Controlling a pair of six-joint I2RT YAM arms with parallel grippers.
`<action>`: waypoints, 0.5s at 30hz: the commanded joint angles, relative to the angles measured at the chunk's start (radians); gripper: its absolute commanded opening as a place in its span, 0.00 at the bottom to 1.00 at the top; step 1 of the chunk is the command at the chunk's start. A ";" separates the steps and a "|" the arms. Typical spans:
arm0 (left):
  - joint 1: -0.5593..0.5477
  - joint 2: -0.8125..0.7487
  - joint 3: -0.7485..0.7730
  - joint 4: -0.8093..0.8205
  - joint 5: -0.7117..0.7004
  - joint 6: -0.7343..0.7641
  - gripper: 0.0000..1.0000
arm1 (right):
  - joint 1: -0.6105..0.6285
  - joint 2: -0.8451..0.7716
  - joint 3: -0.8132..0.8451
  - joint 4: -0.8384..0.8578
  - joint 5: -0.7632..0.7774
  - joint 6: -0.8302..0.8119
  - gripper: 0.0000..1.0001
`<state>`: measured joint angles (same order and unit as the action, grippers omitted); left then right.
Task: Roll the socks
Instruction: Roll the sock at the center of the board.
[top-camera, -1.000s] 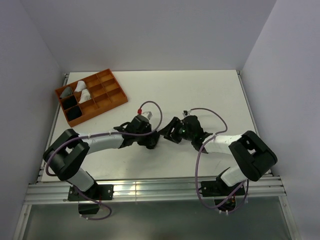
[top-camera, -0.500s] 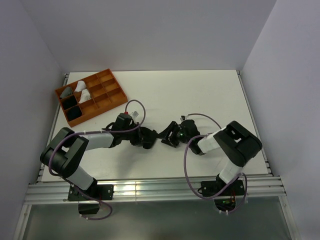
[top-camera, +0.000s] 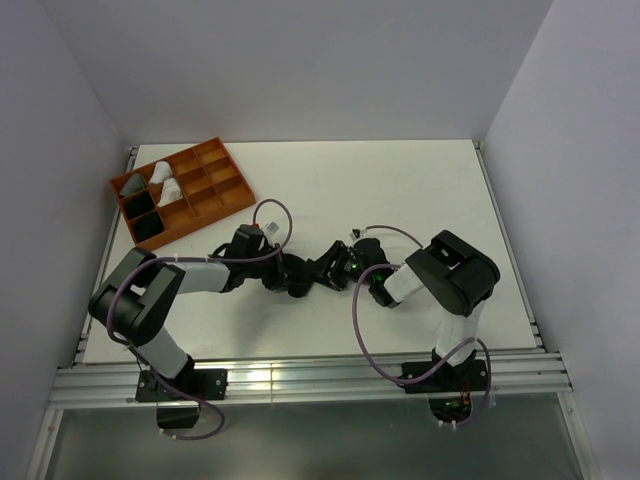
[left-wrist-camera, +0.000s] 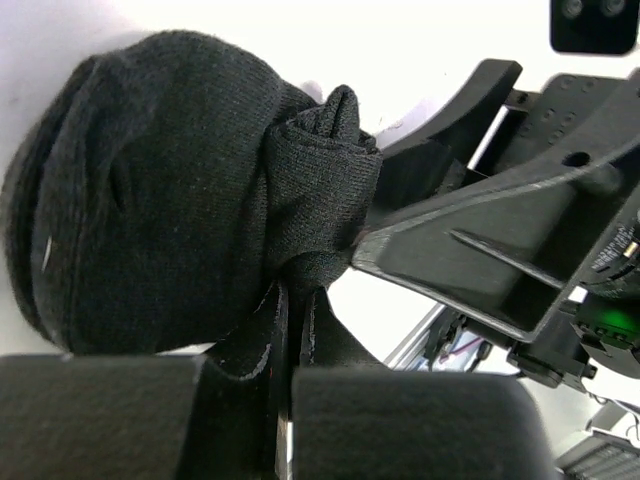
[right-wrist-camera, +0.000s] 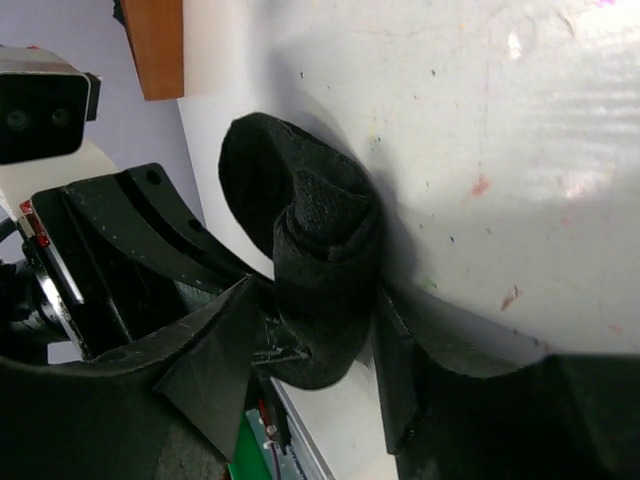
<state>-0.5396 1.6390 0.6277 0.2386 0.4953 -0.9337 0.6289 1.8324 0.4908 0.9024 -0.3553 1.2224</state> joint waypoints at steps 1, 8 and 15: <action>0.001 0.050 0.010 -0.027 0.000 0.024 0.00 | 0.006 0.037 0.035 -0.026 0.032 -0.026 0.50; 0.001 0.030 0.003 -0.059 -0.038 0.047 0.05 | 0.006 0.032 0.060 -0.075 0.027 -0.063 0.08; -0.020 -0.120 -0.019 -0.152 -0.228 0.124 0.39 | 0.008 -0.077 0.124 -0.396 0.075 -0.155 0.00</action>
<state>-0.5453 1.6016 0.6300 0.1921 0.4282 -0.8856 0.6304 1.8160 0.5732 0.7101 -0.3389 1.1461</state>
